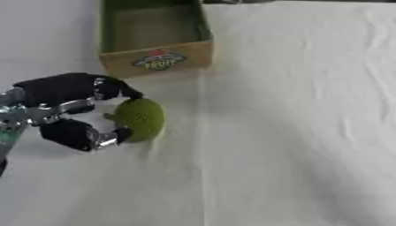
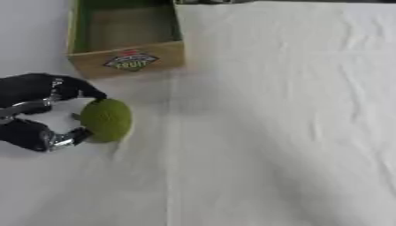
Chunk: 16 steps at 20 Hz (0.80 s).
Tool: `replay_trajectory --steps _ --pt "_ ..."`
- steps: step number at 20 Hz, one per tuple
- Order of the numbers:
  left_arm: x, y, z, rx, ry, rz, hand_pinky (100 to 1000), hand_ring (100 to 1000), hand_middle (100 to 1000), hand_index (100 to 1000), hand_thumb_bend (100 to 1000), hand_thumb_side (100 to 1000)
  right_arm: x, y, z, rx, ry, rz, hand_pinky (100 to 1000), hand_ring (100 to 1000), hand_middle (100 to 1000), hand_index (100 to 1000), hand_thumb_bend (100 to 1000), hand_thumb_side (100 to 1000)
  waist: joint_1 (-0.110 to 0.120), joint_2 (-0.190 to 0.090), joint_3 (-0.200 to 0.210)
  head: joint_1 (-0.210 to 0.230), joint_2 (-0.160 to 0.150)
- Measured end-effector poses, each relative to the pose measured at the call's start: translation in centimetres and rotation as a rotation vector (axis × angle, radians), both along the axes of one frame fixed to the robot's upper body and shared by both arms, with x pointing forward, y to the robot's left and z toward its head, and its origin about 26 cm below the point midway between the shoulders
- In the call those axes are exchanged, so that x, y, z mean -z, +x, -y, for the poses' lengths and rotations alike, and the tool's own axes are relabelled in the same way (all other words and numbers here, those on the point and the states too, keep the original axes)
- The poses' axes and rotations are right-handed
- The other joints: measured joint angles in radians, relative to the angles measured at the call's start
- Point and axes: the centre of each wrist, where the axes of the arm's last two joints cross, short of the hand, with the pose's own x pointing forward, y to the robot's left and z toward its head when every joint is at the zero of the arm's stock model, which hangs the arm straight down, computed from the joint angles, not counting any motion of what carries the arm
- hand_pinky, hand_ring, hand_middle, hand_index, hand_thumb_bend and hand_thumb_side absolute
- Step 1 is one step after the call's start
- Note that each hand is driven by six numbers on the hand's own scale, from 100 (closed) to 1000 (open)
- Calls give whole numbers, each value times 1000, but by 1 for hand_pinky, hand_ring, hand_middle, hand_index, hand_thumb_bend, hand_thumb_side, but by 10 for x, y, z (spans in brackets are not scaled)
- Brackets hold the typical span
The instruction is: Pick up objects on the table and place them in the box.
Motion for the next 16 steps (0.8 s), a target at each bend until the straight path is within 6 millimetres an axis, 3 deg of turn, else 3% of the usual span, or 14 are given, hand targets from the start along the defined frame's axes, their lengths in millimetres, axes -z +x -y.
replay_trajectory --steps 9,16 --pt "9 9 3 -73 -40 -33 873 939 833 981 282 796 2 0 -1 -5 3 -9 811 638 604 747 100 470 0 0 1 -5 0" --pt "19 16 4 -126 -23 -2 870 933 827 976 336 745 3 1 -2 -15 5 -19 813 637 602 748 100 470 1 0 0 -7 0"
